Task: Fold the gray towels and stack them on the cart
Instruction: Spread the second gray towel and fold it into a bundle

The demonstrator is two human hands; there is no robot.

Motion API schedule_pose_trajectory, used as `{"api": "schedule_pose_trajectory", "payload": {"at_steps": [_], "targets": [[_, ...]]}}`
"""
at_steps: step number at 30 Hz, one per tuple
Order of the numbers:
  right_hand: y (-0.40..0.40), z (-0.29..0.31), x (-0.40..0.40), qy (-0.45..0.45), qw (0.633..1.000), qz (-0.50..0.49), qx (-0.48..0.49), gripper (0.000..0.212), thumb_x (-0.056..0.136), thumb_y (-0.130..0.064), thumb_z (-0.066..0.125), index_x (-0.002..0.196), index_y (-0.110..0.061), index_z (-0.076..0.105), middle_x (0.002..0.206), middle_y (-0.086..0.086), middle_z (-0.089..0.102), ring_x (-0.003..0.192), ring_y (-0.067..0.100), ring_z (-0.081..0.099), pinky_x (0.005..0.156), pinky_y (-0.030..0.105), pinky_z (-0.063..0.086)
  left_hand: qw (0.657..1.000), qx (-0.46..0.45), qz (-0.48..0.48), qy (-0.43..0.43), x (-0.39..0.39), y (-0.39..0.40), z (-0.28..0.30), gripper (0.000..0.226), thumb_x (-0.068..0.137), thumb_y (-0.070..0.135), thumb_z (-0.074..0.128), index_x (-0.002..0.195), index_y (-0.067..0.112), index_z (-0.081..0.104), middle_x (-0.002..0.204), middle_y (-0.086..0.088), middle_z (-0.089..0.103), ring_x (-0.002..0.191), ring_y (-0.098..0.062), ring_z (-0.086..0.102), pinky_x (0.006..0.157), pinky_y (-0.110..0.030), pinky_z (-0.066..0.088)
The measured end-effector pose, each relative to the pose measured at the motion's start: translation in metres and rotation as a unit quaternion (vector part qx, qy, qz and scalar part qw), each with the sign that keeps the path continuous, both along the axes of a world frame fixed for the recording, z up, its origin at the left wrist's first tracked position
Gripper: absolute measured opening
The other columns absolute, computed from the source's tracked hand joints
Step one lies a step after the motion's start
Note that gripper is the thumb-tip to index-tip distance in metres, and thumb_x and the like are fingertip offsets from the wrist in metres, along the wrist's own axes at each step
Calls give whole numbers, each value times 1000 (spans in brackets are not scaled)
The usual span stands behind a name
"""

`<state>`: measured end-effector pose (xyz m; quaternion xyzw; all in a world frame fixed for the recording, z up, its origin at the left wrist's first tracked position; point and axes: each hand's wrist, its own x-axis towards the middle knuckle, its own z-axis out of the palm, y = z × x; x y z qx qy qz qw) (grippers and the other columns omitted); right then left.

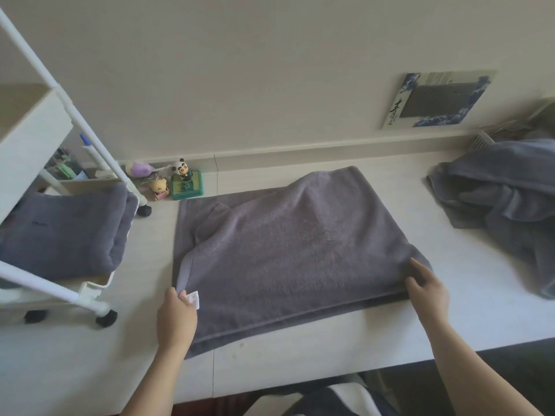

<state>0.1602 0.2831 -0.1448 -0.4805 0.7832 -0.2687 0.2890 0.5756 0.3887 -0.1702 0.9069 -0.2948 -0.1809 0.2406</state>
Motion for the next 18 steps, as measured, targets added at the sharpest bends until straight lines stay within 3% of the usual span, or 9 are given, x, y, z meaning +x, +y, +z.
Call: {"api": "schedule_pose_trajectory", "payload": {"at_steps": [2,4,7,10,14,16,18], "targets": [[4,-4,1,16,998,56,36,52,90,-1,44,138,-21,46,103,10,54,79,23,53,68,28,40,998,34,-41,-36,-1,4,-5,15,99,14,35,88,6,40,95,-25,63,86,-43,59,64,-38,39],[5,-9,3,54,991,102,66,56,92,0,39,144,-21,35,127,15,47,106,31,49,85,32,41,992,52,-83,-75,-3,6,-11,7,96,9,41,90,6,41,95,-23,65,83,-41,62,60,-36,39],[6,-13,7,116,982,106,104,53,97,-14,31,147,-27,24,146,17,34,128,37,34,105,44,35,981,51,-138,-126,-5,10,-17,12,88,2,56,91,-2,44,84,-28,61,67,-44,61,51,-42,46],[12,-12,16,203,965,98,132,55,96,-19,25,149,-30,16,143,19,37,130,36,30,106,43,33,982,34,-133,-126,-8,16,-21,37,85,4,62,116,-10,46,97,-33,54,66,-46,59,50,-42,45],[14,-5,27,299,943,47,141,52,93,-22,32,144,-30,28,137,17,41,125,34,35,97,39,36,996,-10,-66,-61,-14,14,-14,63,90,21,58,142,-1,28,120,-30,50,94,-47,57,68,-45,47],[17,-2,33,325,934,33,142,50,89,-22,38,139,-31,36,132,15,41,120,32,37,96,38,34,999,-24,-28,-26,-13,12,-11,63,91,19,56,143,-1,27,132,-29,47,110,-46,53,82,-48,47],[20,-3,40,364,922,56,118,50,87,-23,45,135,-33,40,130,9,35,120,29,31,101,37,25,999,-41,30,11,-10,12,-8,53,92,14,50,140,0,32,131,-27,51,113,-45,52,86,-47,45]]}}
